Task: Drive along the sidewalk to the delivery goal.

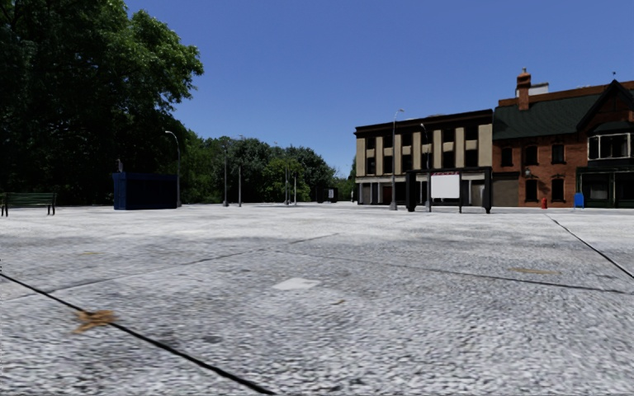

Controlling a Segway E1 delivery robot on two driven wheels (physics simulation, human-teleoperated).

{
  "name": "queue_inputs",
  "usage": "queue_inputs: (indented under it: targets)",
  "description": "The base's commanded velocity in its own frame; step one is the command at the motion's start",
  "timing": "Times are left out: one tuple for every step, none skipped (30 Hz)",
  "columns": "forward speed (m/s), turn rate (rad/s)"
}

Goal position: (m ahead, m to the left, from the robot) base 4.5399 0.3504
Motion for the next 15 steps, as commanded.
queue_inputs:
  targets:
    - [2.00, 0.00]
    - [2.00, 0.00]
    - [2.00, 0.00]
    - [2.00, 0.00]
    - [2.00, 0.08]
    - [2.00, 0.18]
    - [2.00, 0.18]
    - [2.00, 0.22]
    - [2.00, 0.22]
    - [2.00, 0.23]
    - [2.00, 0.23]
    - [2.00, 0.23]
    - [2.00, 0.23]
    - [2.00, 0.23]
    - [2.00, 0.23]
